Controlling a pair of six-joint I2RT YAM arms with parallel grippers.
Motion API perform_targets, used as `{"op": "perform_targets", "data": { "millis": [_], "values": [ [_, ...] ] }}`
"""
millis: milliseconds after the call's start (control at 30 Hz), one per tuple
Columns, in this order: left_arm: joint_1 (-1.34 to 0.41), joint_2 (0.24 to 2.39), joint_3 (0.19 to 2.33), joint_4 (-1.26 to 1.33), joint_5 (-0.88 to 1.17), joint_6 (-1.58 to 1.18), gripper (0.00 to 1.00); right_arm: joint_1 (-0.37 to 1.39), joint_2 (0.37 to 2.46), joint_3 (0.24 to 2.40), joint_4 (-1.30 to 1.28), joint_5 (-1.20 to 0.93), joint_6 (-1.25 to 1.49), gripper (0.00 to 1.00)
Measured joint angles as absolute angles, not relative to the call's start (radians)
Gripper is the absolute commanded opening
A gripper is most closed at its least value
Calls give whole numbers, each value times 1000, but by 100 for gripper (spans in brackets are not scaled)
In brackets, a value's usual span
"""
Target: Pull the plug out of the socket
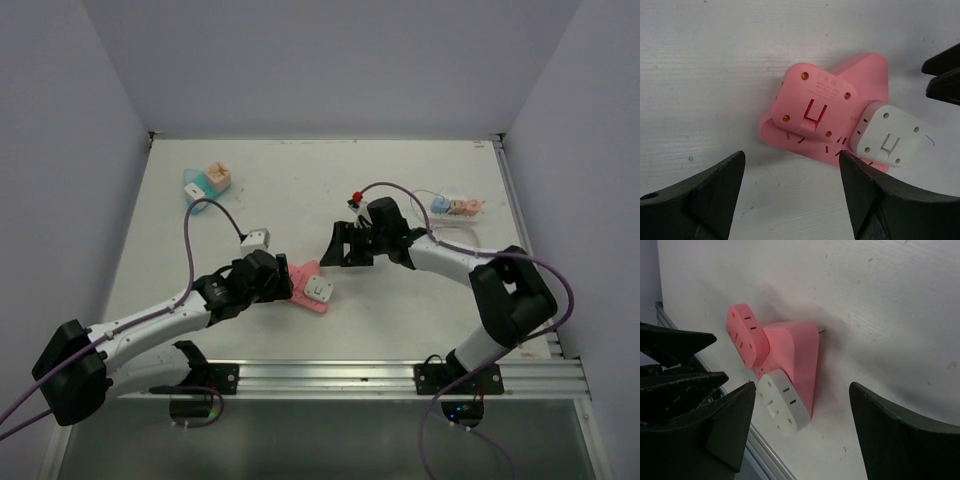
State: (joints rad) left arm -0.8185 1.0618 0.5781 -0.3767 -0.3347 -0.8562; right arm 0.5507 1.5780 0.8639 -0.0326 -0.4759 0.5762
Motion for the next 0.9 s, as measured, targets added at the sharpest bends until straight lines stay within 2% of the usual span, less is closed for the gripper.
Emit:
{"op": "perform_targets", "data": {
  "millis": [300, 567, 767, 800, 867, 900],
  "values": [
    [-818, 1098, 535, -324, -294, -855, 70, 588, 1764, 916, 83, -544, 572, 69],
    [-814, 1169, 515, -270, -265, -855, 68, 589, 1848, 945, 152, -601, 562, 61],
    [-807, 1193, 512, -236, -257, -853, 68, 590, 1877, 944, 207, -656, 559, 45],
    [-805, 1198, 512, -226, -253, -853, 68, 590, 1877, 942, 217, -660, 557, 36],
    [-802, 1207, 513, -215, -247, -852, 68, 588, 1878, 940, 233, -674, 554, 27],
    [-799, 1211, 515, -210, -245, -850, 68, 584, 1878, 940, 241, -682, 549, 17]
  ]
}}
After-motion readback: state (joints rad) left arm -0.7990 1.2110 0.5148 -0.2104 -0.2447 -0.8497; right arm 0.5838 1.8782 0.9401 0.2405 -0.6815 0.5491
